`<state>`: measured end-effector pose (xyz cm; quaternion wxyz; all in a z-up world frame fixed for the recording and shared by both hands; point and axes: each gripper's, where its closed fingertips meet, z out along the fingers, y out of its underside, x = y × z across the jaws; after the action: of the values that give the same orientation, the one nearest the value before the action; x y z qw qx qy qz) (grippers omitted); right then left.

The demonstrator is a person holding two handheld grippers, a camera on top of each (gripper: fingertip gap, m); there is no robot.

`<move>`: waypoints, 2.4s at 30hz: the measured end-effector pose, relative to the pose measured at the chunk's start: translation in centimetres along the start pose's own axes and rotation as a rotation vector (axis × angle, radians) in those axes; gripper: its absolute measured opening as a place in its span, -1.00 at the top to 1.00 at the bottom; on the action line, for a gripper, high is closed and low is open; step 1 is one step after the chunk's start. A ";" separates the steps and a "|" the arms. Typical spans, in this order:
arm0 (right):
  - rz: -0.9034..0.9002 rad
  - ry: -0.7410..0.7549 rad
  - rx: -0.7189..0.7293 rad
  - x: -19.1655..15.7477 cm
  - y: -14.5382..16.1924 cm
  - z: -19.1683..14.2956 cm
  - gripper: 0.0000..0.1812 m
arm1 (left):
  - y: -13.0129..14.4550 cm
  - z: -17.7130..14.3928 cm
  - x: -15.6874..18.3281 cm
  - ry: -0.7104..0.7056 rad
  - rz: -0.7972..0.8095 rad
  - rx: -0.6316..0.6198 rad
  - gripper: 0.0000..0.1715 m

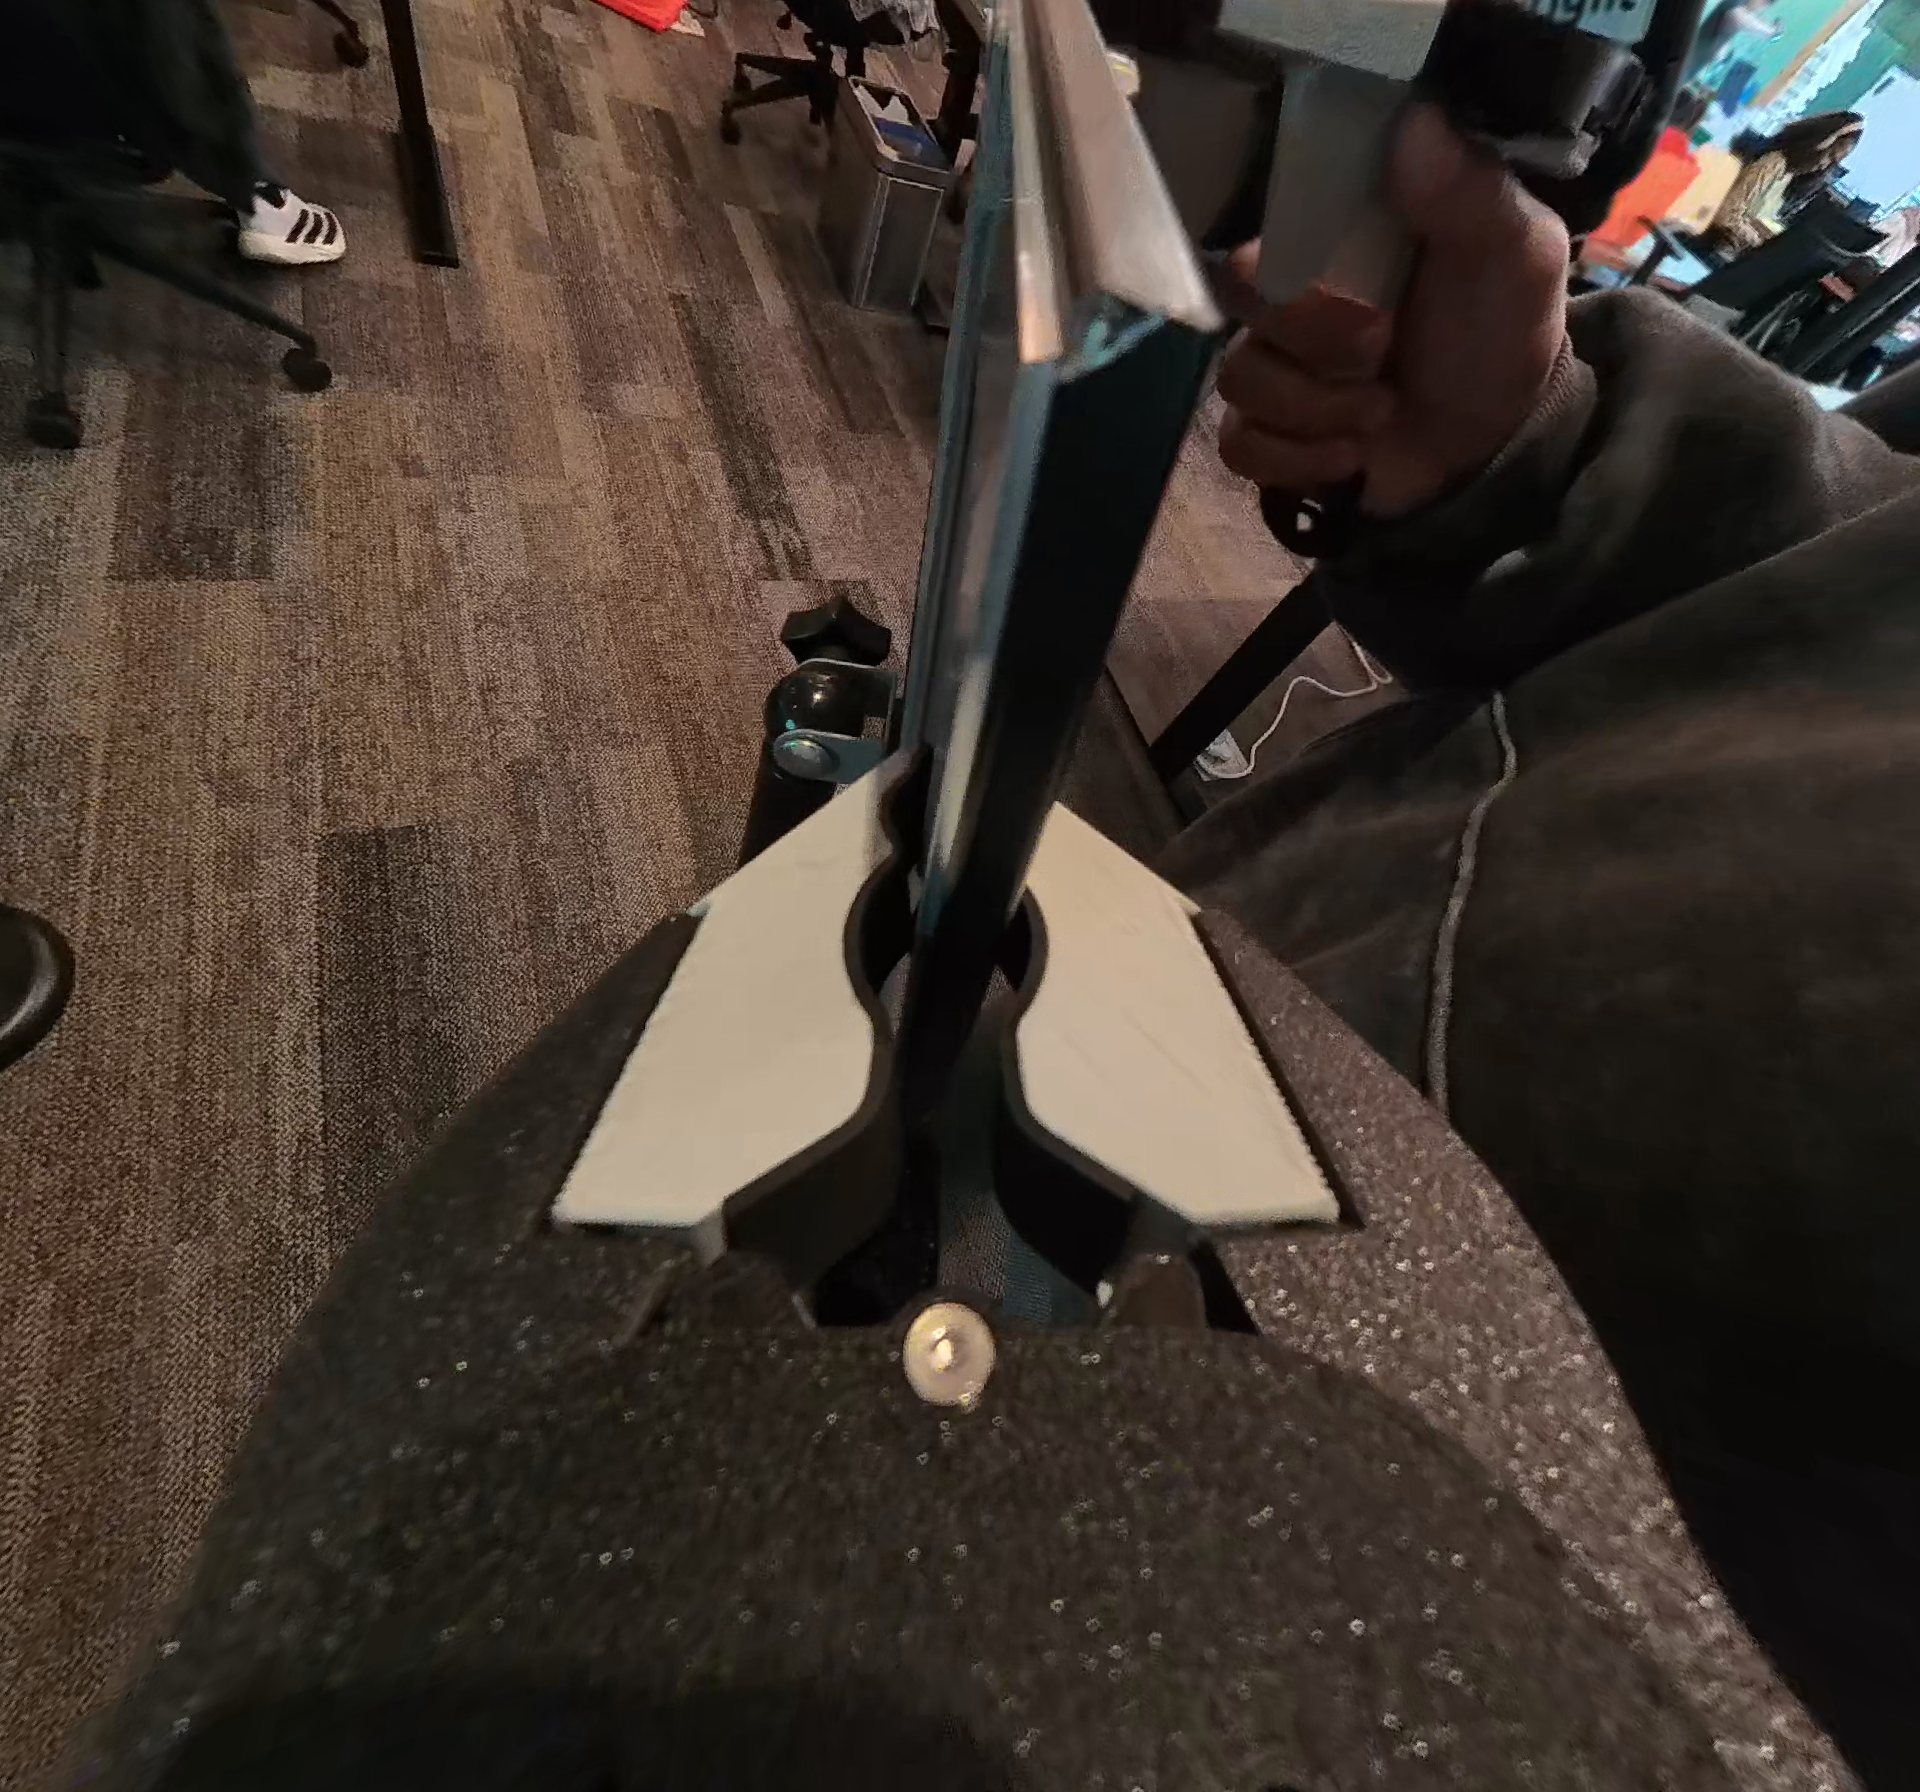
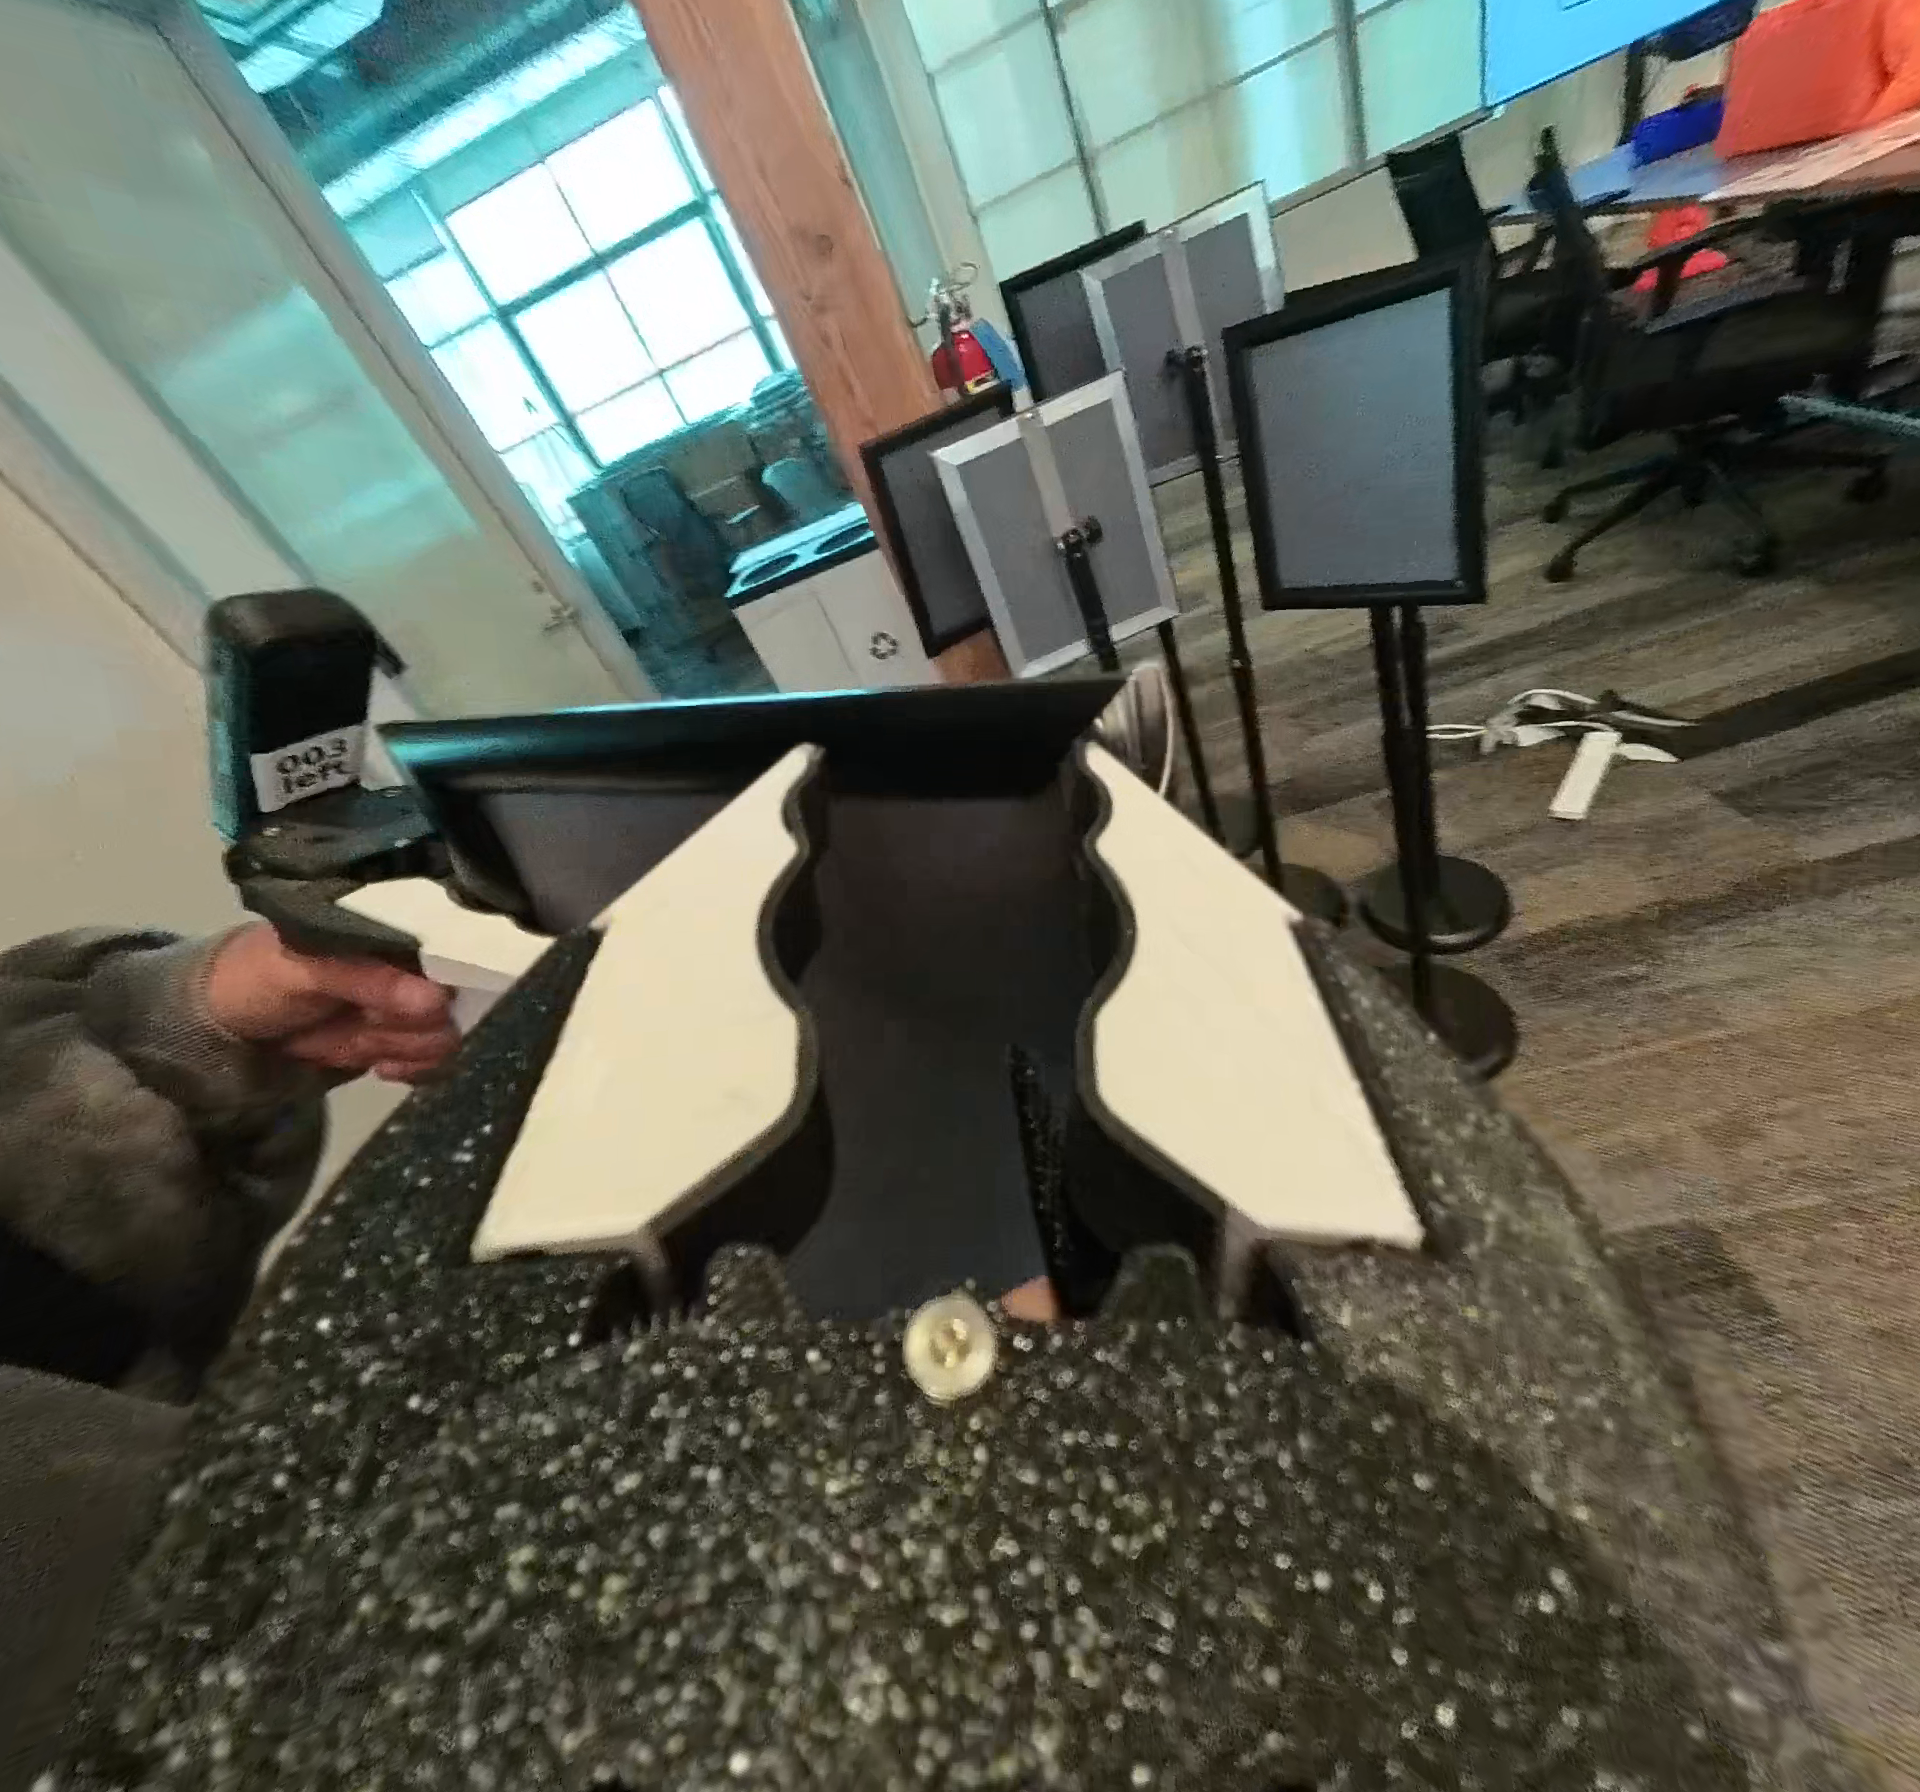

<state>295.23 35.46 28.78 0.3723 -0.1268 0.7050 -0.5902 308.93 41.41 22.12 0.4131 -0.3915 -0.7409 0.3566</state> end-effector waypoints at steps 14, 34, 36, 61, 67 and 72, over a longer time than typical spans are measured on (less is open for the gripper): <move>0.267 -0.234 -0.163 1.8 -0.5 1.1 0.95 | 0.3 0.0 -0.9 -0.058 0.024 0.016 0.95; 0.396 -0.368 -0.260 -0.3 -0.4 1.9 0.87 | -5.7 -8.2 -2.0 -0.921 0.757 -0.284 0.35; 0.431 -0.398 -0.265 -0.6 -0.4 2.0 0.88 | -5.9 -7.7 -2.0 -0.927 0.879 -0.372 0.40; -1.151 -0.207 -0.333 -1.7 -0.9 0.8 0.39 | -6.2 -4.0 -0.6 -0.673 0.867 -0.582 0.72; -1.527 -0.222 -0.262 -3.1 1.7 4.5 0.65 | -5.9 -4.3 -0.4 -0.573 0.740 -0.597 0.73; -1.522 -0.339 -0.407 -3.4 1.7 3.9 0.73 | -5.6 -4.3 0.1 -0.471 0.643 -0.582 0.74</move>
<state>300.67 35.19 28.40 -0.0606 -0.7255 0.4528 -0.5148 311.16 39.92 28.68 -0.0228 -0.6082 -0.7247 0.3231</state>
